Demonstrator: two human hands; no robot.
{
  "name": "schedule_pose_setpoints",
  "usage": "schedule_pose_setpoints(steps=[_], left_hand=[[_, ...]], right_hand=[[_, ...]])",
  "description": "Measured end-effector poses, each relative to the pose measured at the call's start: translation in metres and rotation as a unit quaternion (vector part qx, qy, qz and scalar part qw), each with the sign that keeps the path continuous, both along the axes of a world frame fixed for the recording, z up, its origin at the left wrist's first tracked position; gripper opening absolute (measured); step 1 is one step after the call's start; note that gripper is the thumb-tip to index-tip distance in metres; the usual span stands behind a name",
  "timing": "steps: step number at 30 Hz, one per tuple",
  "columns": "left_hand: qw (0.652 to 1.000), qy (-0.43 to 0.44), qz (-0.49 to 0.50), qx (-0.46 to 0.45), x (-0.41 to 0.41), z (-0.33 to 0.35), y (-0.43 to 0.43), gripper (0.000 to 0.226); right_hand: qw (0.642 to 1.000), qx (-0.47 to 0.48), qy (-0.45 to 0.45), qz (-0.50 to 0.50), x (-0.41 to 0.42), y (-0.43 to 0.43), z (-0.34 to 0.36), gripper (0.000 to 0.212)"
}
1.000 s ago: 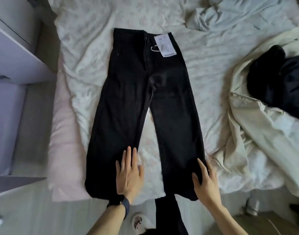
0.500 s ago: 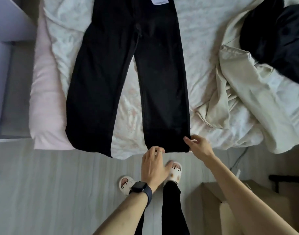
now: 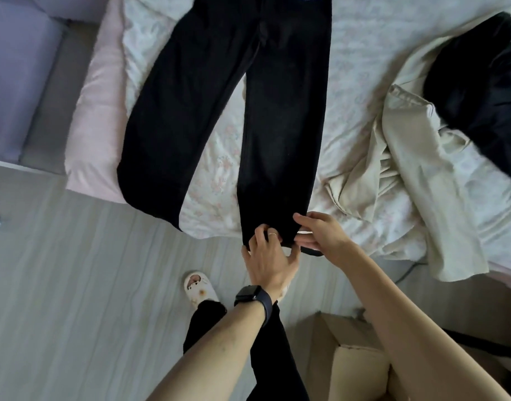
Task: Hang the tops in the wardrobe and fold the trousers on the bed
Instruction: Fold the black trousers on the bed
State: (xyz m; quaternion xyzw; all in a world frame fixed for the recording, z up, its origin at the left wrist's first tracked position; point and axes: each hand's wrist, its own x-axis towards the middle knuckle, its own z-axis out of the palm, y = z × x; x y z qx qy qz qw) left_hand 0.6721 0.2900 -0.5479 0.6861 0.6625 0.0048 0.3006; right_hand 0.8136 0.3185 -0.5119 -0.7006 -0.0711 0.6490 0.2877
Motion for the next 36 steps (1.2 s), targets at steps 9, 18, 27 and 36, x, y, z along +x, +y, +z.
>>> schedule_pose_setpoints(steps=[9,18,27,36], left_hand=[[0.999,0.021,0.017,0.018,0.007,-0.007,0.001,0.033],[0.999,-0.01,0.046,-0.009,-0.047,0.027,0.01,0.039],[0.995,-0.079,0.067,-0.002,-0.16,0.04,0.057,0.023],[0.963,-0.105,0.233,-0.087,-0.306,-0.007,0.17,0.023]], right_hand=[[0.999,-0.011,-0.034,0.023,0.01,0.007,-0.002,0.012],[0.998,0.004,-0.057,0.037,-0.005,0.075,0.001,0.032],[0.957,0.029,-0.279,0.075,-0.053,0.187,0.036,0.032],[0.932,0.2,-0.296,0.069,-0.204,0.251,0.046,0.014]])
